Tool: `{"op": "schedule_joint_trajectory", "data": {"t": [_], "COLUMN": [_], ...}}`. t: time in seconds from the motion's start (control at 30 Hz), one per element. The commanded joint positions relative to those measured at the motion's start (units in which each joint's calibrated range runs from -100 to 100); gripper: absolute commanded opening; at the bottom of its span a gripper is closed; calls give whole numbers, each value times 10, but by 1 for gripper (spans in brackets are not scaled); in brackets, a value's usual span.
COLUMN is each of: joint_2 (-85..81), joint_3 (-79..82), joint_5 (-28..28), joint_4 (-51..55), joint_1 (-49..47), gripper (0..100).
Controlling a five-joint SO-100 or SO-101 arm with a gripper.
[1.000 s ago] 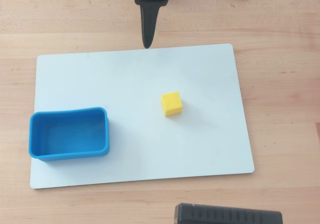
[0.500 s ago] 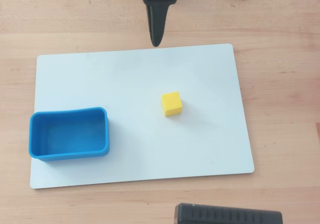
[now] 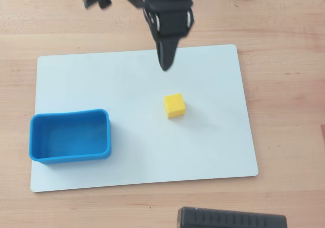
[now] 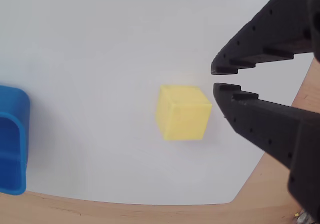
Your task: Pick up yellow cube and drop it in the blue rectangular bin
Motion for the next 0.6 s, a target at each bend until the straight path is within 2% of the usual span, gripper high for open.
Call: {"op": "schedule_joint_trajectory", "data": {"t": [0.0, 0.57], "joint_2": [111, 257], "joint_3": [-169, -326], "joint_5": [7, 14], "joint_4": [7, 61], "joint_1": [-29, -23], "gripper": [0, 1]}}
